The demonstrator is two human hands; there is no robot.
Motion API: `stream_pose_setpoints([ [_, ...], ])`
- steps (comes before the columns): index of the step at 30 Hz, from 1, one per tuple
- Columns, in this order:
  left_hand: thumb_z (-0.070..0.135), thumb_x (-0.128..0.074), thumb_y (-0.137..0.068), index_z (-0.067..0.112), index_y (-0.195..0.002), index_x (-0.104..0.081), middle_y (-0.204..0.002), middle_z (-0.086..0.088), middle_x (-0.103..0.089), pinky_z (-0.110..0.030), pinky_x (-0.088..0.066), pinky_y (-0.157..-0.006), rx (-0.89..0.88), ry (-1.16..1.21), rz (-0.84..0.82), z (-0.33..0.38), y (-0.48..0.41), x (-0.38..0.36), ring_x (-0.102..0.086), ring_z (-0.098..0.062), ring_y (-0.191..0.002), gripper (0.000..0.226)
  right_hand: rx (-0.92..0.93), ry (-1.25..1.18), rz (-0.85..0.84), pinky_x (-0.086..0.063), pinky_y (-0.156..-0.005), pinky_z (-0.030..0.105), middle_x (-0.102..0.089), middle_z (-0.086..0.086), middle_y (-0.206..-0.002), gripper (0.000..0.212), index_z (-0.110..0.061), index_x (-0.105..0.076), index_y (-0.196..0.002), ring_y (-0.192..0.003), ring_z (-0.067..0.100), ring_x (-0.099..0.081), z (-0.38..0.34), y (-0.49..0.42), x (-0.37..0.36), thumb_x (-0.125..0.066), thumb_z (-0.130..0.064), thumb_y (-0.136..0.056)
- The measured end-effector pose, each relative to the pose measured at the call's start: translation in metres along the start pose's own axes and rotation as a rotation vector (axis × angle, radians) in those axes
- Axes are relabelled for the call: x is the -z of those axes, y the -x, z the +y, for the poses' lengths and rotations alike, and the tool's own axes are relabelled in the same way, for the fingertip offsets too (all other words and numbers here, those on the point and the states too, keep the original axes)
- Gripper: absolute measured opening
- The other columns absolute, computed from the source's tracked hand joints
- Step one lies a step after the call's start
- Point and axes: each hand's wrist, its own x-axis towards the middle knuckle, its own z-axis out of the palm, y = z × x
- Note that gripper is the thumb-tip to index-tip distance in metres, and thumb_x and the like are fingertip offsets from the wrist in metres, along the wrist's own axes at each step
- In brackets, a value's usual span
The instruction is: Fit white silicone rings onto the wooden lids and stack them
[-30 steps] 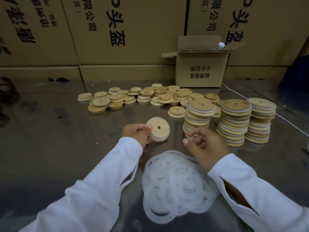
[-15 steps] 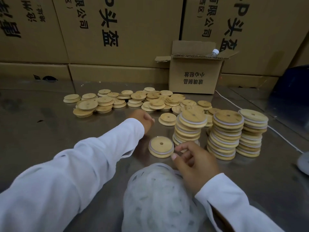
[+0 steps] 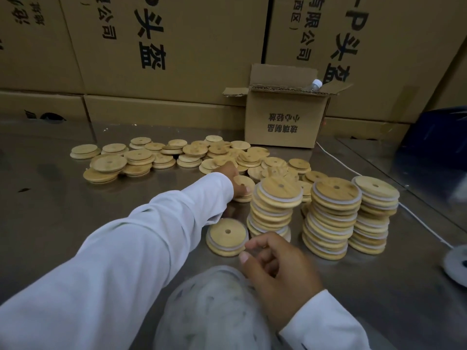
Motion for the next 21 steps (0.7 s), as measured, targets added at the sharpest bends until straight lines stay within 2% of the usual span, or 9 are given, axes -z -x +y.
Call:
stream_pose_setpoints([
  [2, 0.024, -0.069, -0.08, 0.016, -0.108, -0.039, -0.092, -0.004, -0.048, -0.027, -0.038, -0.063, -0.018, 0.1, 0.062, -0.004, 0.008, 0.0, -0.048, -0.022, -0.082, 0.042, -0.011, -0.014, 0.003, -0.05, -0.065, 0.03, -0.06, -0.019, -0.063, 0.005, -0.032, -0.057, -0.079, -0.058, 0.003, -0.054, -0.001, 0.0, 0.001, -0.063, -0.032, -0.079],
  [4, 0.016, -0.07, -0.078, 0.02, -0.106, -0.033, -0.095, -0.004, -0.046, -0.02, -0.038, -0.053, 0.003, 0.226, 0.118, -0.005, 0.021, 0.0, -0.044, -0.016, -0.074, 0.046, -0.03, -0.045, 0.012, -0.052, -0.066, 0.031, -0.059, -0.013, -0.058, 0.006, -0.031, -0.059, -0.077, -0.056, 0.003, -0.052, -0.001, -0.001, 0.001, -0.064, -0.03, -0.079],
  [5, 0.013, -0.07, -0.077, 0.019, -0.112, -0.035, -0.104, -0.008, -0.048, -0.016, -0.041, -0.058, 0.002, 0.293, 0.152, -0.006, 0.027, -0.001, -0.046, -0.016, -0.077, 0.05, -0.04, -0.06, 0.015, -0.052, -0.066, 0.031, -0.058, -0.009, -0.056, 0.006, -0.031, -0.06, -0.076, -0.055, 0.004, -0.053, -0.001, -0.001, 0.002, -0.064, -0.028, -0.078],
  [7, 0.013, -0.072, -0.077, 0.013, -0.126, -0.041, -0.118, -0.012, -0.052, -0.023, -0.041, -0.076, 0.0, 0.354, 0.227, -0.009, 0.042, 0.003, -0.051, -0.022, -0.093, 0.058, -0.041, -0.068, 0.003, -0.051, -0.063, 0.028, -0.057, -0.006, -0.056, 0.009, -0.031, -0.06, -0.074, -0.054, 0.003, -0.054, -0.001, -0.002, 0.003, -0.065, -0.025, -0.078],
  [10, 0.02, -0.071, -0.079, 0.012, -0.125, -0.053, -0.116, -0.009, -0.059, -0.031, -0.042, -0.086, 0.086, 0.595, 0.325, -0.013, 0.07, 0.019, -0.054, -0.025, -0.101, 0.05, -0.021, -0.049, -0.044, -0.045, -0.058, 0.017, -0.058, -0.007, -0.057, 0.018, -0.031, -0.061, -0.066, -0.051, -0.001, -0.054, 0.0, -0.003, 0.005, -0.066, -0.02, -0.078],
  [12, 0.018, -0.067, -0.083, 0.011, -0.119, -0.057, -0.112, -0.009, -0.061, -0.037, -0.048, -0.087, 0.142, 0.952, 0.306, -0.011, 0.094, 0.031, -0.057, -0.025, -0.101, 0.039, -0.021, -0.025, -0.094, -0.043, -0.058, 0.013, -0.06, -0.009, -0.06, 0.019, -0.031, -0.062, -0.062, -0.051, -0.001, -0.052, -0.001, -0.003, 0.005, -0.067, -0.02, -0.077],
  [15, 0.011, -0.058, -0.088, 0.011, -0.104, -0.057, -0.102, -0.009, -0.061, -0.035, -0.052, -0.065, 0.137, 1.392, 0.155, -0.011, 0.136, 0.04, -0.059, -0.023, -0.09, 0.016, -0.009, 0.02, -0.171, -0.04, -0.056, 0.01, -0.061, -0.01, -0.06, 0.017, -0.032, -0.066, -0.059, -0.054, 0.001, -0.047, -0.002, 0.0, 0.006, -0.07, -0.024, -0.074],
  [18, 0.012, -0.056, -0.086, 0.012, -0.1, -0.059, -0.107, -0.011, -0.06, -0.038, -0.057, -0.06, 0.058, 1.456, 0.094, -0.021, 0.173, 0.036, -0.06, -0.028, -0.095, 0.014, -0.013, 0.012, -0.201, -0.04, -0.057, 0.014, -0.058, -0.011, -0.056, 0.017, -0.031, -0.067, -0.058, -0.054, 0.003, -0.045, -0.005, 0.001, 0.007, -0.073, -0.022, -0.072],
  [21, 0.018, -0.059, -0.075, 0.014, -0.103, -0.06, -0.113, -0.016, -0.061, -0.035, -0.058, -0.062, -0.01, 1.45, 0.078, -0.029, 0.196, 0.027, -0.064, -0.033, -0.096, 0.028, -0.01, 0.012, -0.202, -0.042, -0.059, 0.017, -0.06, -0.007, -0.06, 0.016, -0.028, -0.066, -0.06, -0.057, 0.005, -0.047, -0.008, 0.001, 0.008, -0.074, -0.021, -0.072],
])
